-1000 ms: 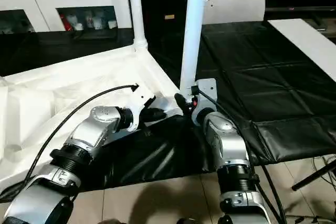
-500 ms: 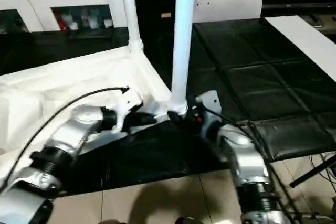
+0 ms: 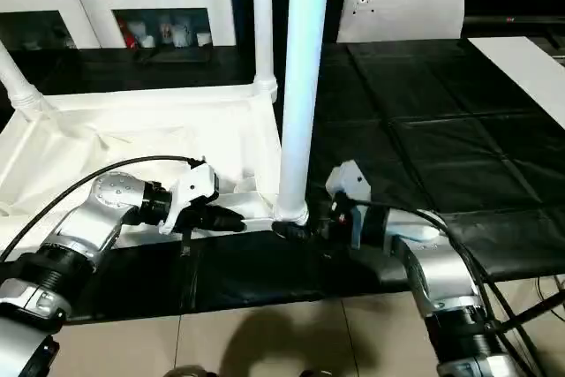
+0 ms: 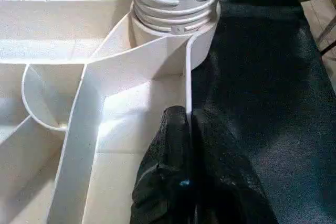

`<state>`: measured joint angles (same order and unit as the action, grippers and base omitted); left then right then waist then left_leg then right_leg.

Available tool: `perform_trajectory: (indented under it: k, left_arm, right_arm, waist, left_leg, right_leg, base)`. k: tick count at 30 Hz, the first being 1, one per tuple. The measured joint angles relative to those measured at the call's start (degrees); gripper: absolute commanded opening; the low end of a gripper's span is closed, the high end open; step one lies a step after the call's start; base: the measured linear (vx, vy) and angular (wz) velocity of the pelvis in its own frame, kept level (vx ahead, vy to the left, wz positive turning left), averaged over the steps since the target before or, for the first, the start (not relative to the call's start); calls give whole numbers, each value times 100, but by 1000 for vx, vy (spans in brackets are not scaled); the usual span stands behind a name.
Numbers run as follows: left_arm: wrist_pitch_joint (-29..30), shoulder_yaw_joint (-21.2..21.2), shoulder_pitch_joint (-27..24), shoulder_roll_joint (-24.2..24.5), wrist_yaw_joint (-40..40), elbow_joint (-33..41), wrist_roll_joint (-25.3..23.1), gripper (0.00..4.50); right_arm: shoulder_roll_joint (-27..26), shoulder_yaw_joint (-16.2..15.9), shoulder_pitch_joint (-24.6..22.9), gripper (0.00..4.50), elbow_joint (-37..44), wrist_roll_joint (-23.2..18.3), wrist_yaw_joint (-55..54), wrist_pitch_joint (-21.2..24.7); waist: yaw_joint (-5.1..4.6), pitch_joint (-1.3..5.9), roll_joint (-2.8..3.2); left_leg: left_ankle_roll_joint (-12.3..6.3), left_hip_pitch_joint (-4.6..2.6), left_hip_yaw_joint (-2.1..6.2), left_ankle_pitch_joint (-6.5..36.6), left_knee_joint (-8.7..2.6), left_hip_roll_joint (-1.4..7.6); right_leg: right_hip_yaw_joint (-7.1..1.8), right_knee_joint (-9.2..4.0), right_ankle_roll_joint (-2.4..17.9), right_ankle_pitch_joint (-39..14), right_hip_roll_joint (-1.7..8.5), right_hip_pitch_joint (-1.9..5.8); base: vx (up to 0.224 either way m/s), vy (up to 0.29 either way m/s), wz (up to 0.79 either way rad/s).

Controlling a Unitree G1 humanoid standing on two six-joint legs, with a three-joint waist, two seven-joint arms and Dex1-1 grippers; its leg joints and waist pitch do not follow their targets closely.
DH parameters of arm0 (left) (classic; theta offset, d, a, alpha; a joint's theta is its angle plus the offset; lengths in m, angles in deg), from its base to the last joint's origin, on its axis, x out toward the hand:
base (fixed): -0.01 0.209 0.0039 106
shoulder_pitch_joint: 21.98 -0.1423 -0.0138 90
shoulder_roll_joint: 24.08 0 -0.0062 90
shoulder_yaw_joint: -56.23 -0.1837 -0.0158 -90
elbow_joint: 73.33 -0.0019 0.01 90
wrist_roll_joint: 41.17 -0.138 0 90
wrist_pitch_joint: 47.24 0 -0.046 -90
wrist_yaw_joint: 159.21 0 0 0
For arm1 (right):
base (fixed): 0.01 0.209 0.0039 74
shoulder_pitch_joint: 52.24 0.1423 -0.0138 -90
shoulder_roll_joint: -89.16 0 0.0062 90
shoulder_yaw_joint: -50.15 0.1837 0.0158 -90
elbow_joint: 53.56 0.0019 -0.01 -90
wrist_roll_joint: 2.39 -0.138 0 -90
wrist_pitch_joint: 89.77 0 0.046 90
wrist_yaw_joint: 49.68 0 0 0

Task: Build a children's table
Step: Rotate leg to tighten

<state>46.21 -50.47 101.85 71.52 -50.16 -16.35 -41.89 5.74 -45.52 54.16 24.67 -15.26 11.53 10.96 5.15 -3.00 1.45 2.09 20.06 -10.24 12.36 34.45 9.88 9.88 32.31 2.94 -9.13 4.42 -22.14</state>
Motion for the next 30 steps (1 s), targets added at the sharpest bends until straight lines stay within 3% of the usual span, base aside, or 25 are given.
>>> perform_trajectory:
  k: [4,5,26,30]
  left_arm:
    - [-17,17,7,-14,67,-60,5,60]
    - [-28,21,8,-30,85,-65,5,89]
    - [-212,-37,185,-75,-14,-494,2,89]
    - [-234,-55,220,-77,-42,-556,1,51]
  right_arm:
    - [19,-45,0,450,0,11,0,-50]
    - [20,-48,0,450,0,12,0,-64]
    - [62,-154,-52,450,-6,33,-34,-316]
    - [62,-172,-52,450,-11,89,-70,-367]
  waist:
    - [-3,1,-2]
    - [-3,1,-2]
    - [-4,2,-3]
    - [-4,2,-3]
  left_leg:
    - [0,0,0,0,0,0]
    - [-1,0,0,0,0,0]
    - [-5,1,0,0,-1,0]
    - [-3,-1,0,0,-1,0]
  right_leg:
    - [0,0,-1,0,0,0]
    - [0,0,-1,-1,0,0]
    - [0,0,-3,-2,0,-1]
    - [0,0,-3,-2,0,0]
  base:
    - [0,0,0]
    - [0,0,0]
    - [0,0,0]
    - [0,0,0]
